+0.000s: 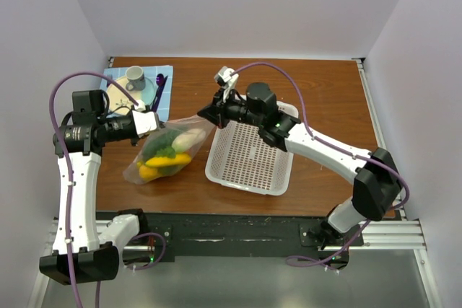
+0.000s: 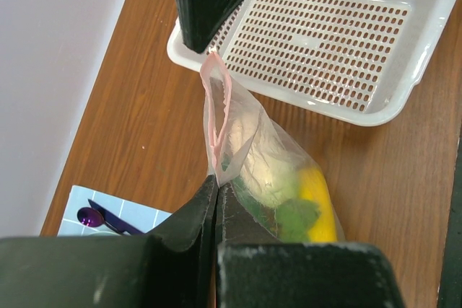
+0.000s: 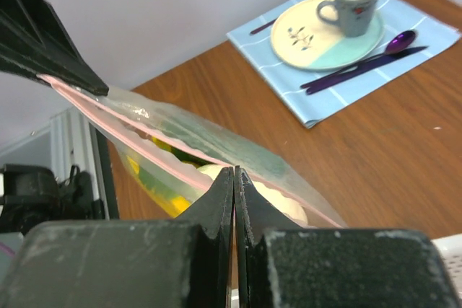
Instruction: Open the zip-top bag and remove the fake food
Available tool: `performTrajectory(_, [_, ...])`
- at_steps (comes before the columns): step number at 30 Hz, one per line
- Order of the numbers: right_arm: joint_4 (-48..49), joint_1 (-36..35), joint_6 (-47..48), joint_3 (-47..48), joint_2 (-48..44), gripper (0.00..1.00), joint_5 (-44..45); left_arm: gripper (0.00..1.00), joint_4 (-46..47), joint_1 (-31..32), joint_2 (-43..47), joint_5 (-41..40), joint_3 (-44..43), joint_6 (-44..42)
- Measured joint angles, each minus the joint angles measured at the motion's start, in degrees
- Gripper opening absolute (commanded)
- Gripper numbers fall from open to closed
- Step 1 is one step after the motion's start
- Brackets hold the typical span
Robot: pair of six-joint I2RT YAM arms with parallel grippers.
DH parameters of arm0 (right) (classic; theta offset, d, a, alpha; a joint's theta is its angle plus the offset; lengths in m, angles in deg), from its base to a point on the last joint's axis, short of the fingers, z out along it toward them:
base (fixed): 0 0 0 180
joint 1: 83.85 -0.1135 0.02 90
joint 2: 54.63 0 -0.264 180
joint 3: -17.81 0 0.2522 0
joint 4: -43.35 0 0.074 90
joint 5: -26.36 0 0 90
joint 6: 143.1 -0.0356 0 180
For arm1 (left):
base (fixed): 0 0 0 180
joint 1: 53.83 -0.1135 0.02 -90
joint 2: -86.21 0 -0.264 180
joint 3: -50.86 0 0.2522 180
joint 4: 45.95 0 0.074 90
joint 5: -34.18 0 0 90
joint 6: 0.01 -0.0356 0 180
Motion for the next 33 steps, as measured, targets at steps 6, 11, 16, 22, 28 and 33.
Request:
performTrajectory(6, [2.95, -0.15, -0.92, -2.47, -2.43, 0.00, 4.35, 0.00, 0.02, 0.00, 0.02, 0.04, 0.20, -0.02])
performTrajectory(11, [3.85, -0.37, -2.43, -3.48, -2.60, 0.00, 4.50, 0.00, 0.02, 0.00, 0.02, 0.07, 0.20, -0.02])
performTrajectory(16, [5.18, -0.72, -4.35, -3.50, -2.56, 0.00, 3.91, 0.00, 0.02, 0.00, 0.04, 0.07, 0.20, 0.00])
performTrajectory(22, [6.45, -1.07, -6.32, -3.48, -0.74, 0.00, 2.71, 0.00, 0.02, 0.00, 0.04, 0.07, 0.20, -0.02])
performTrajectory(28, [6.64, -1.70, -7.63, -3.43, 1.53, 0.00, 1.25, 0.00, 0.02, 0.00, 0.07, 0.07, 0.20, -0.02])
performTrajectory(33, [6.67, -1.88, -8.02, -3.19, 1.90, 0.00, 0.74, 0.00, 0.02, 0.00, 0.11, 0.07, 0.22, -0.02])
